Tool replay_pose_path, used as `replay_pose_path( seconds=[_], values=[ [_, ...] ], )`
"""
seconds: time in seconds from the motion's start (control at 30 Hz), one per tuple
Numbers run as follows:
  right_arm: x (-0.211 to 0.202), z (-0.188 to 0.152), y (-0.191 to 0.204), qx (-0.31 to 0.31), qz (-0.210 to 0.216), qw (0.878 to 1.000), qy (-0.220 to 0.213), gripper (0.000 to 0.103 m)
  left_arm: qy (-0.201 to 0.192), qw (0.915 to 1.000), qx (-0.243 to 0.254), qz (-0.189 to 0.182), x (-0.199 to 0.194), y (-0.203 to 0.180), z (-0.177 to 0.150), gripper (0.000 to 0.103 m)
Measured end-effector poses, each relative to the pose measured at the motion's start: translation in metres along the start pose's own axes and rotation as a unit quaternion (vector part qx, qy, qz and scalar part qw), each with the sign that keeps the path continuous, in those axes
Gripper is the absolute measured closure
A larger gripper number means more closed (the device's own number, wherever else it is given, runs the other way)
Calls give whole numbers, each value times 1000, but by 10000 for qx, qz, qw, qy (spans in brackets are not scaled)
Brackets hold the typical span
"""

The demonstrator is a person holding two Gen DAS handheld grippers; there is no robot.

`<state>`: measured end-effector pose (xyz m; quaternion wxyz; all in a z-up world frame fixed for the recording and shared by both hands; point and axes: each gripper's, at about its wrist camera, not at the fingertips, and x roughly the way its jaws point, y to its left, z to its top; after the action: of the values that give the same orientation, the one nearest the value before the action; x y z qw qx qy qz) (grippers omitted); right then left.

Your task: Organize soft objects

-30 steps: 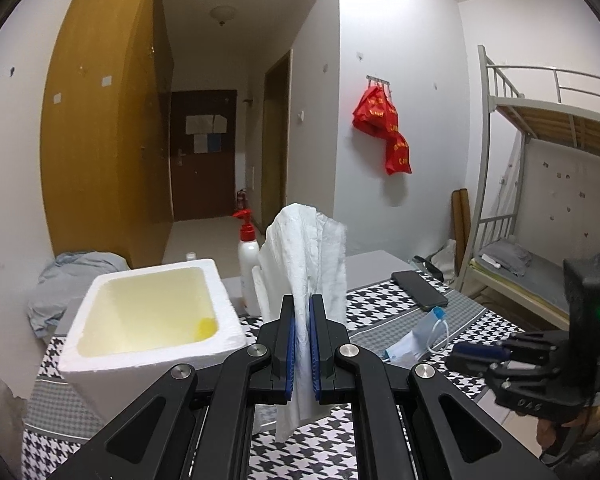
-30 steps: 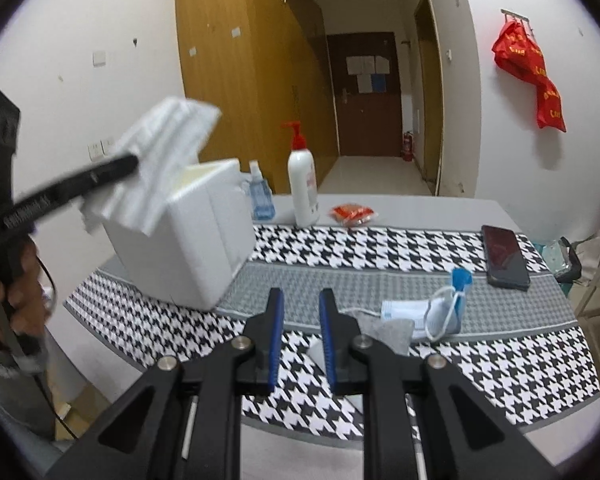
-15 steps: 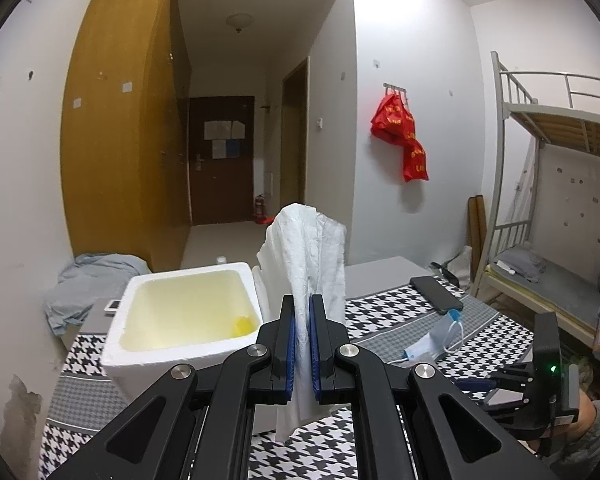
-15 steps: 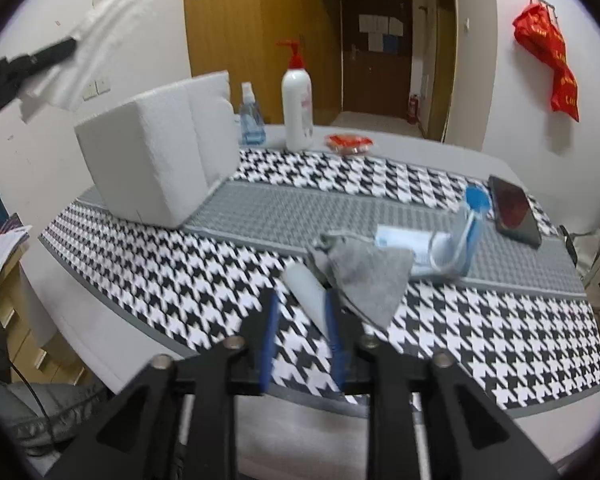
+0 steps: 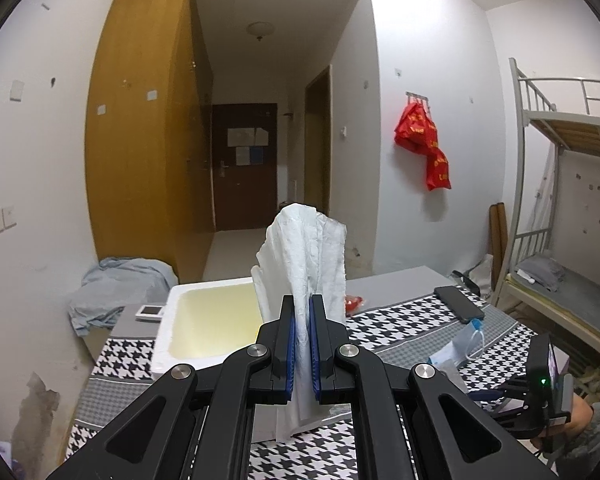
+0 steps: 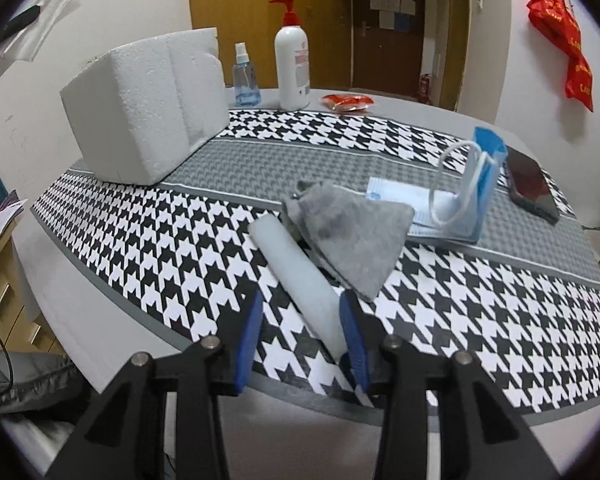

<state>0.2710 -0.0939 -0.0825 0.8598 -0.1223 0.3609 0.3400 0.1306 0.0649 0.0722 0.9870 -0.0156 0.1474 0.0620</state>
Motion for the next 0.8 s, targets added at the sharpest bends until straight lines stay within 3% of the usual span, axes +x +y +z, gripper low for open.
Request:
replay_pose_path(
  seconds=[0.57,0.7,0.8],
  values=[
    [11,3,1,-533,19,9982,265,59,227,9991,-223,289,12,25,-1,97],
    [12,3,-4,-467,6,9986,252,73,321,9987,-239,323,21,30,0,97],
    [12,6,-16,-129,254,9993,238,78,400,9983,-246,337,29,34,1,97]
  ],
)
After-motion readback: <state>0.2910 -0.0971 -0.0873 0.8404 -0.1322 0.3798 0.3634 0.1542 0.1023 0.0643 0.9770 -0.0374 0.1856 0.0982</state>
